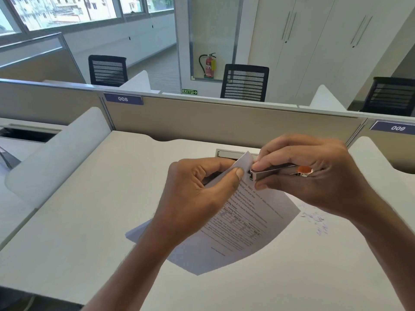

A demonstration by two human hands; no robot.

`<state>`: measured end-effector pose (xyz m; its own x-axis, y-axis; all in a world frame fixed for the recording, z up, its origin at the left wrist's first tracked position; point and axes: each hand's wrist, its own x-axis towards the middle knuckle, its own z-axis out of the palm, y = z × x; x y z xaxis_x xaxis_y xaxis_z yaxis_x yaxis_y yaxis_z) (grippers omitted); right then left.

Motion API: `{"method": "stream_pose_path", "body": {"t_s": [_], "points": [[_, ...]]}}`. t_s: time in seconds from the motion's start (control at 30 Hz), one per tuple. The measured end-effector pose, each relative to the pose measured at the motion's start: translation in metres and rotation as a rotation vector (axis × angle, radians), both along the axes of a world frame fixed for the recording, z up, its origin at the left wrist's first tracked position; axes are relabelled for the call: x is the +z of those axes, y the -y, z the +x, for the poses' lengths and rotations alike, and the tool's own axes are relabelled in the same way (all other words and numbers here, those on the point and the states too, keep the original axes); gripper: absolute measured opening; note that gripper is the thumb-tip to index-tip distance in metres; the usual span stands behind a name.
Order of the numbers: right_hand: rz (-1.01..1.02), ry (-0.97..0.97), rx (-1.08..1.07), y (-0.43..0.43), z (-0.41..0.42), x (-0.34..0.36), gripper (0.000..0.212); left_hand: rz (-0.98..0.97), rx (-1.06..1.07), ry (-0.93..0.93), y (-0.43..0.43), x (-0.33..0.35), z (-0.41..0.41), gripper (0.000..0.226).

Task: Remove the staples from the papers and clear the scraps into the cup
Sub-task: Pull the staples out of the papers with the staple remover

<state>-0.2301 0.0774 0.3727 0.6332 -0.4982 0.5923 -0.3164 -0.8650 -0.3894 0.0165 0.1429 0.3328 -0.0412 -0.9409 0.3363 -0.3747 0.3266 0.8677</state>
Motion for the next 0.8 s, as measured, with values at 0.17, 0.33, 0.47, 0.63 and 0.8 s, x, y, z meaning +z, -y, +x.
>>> {"method": "stream_pose_path", "body": {"t_s": [0.17, 0.33, 0.47, 0.63, 0.8], "points": [[0.014, 0.008, -0.038, -0.001, 0.0, 0.0, 0.026, 0.022, -0.014, -0.02, 0.003, 0.002, 0.001, 0.017], [-0.005, 0.001, -0.053, 0.0, 0.001, 0.0, 0.026, 0.114, -0.04, -0.106, 0.004, 0.008, 0.003, 0.016], [-0.001, -0.005, -0.044, -0.001, 0.002, 0.0, 0.025, 0.17, -0.059, -0.124, 0.006, 0.01, 0.002, 0.017], [-0.004, -0.008, -0.07, -0.002, 0.003, 0.001, 0.026, 0.149, -0.041, -0.134, 0.007, 0.01, 0.0, 0.016], [-0.01, -0.019, -0.032, -0.002, 0.004, 0.0, 0.025, 0.17, -0.049, -0.134, 0.006, 0.013, 0.001, 0.016]]}}
